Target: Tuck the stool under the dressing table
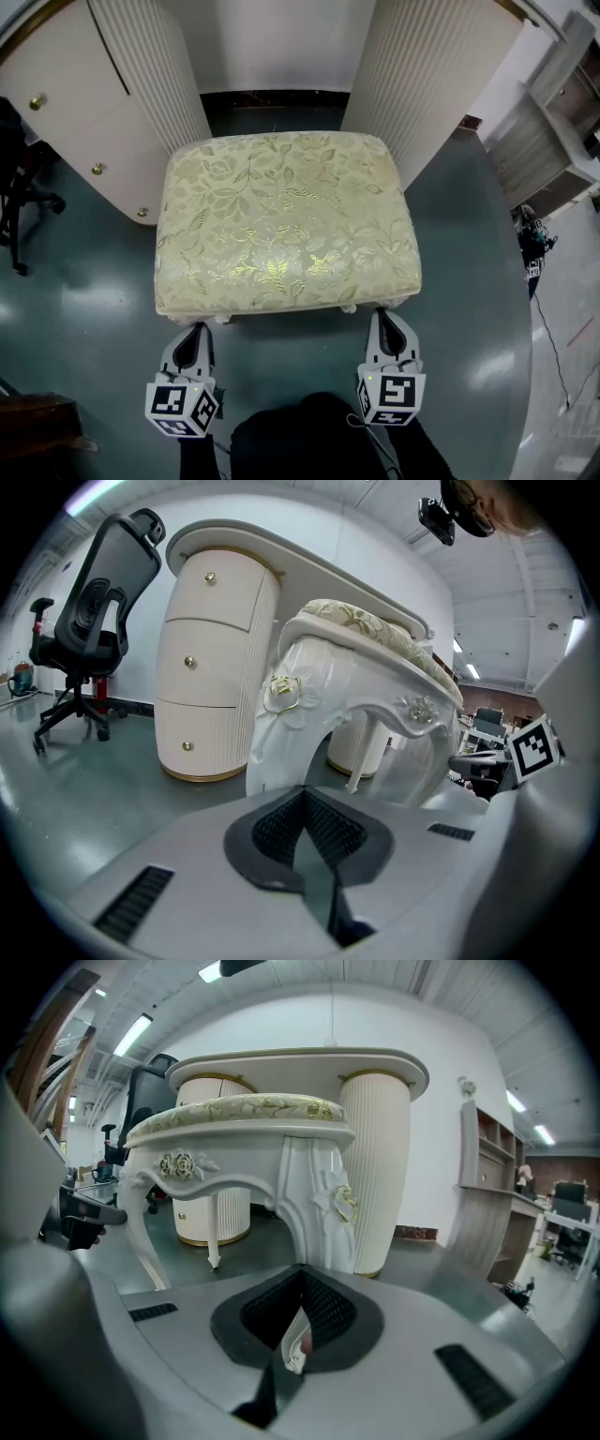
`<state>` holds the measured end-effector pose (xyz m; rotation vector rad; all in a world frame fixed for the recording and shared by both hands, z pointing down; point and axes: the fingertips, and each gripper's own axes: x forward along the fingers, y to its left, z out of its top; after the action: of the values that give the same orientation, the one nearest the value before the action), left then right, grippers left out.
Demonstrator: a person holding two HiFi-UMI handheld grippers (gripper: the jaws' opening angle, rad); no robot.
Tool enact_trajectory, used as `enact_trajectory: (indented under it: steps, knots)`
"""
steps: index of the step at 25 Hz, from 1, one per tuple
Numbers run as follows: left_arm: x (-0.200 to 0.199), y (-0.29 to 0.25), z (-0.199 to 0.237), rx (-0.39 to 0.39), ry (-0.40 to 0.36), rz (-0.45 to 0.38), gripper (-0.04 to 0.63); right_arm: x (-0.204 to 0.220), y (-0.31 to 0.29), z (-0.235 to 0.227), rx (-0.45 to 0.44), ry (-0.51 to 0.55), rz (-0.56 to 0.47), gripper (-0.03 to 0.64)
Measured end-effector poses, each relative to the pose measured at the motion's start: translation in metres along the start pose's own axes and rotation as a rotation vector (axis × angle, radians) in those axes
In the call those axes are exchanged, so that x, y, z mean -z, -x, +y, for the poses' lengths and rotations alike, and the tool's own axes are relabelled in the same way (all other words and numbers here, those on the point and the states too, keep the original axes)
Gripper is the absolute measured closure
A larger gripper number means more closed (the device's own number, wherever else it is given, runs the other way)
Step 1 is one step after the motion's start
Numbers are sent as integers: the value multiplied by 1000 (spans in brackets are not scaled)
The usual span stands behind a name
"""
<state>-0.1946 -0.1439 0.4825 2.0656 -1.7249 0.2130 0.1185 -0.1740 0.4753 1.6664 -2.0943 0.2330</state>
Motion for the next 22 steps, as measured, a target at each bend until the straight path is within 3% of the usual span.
enact_trajectory:
  steps: [15, 22]
  knots:
    - [2, -6, 3, 3, 2, -48, 588, 0, -8, 0, 16, 1, -50, 614]
    - [2, -4, 3, -34, 62, -64, 588, 1, -7, 1, -4, 2, -45, 614]
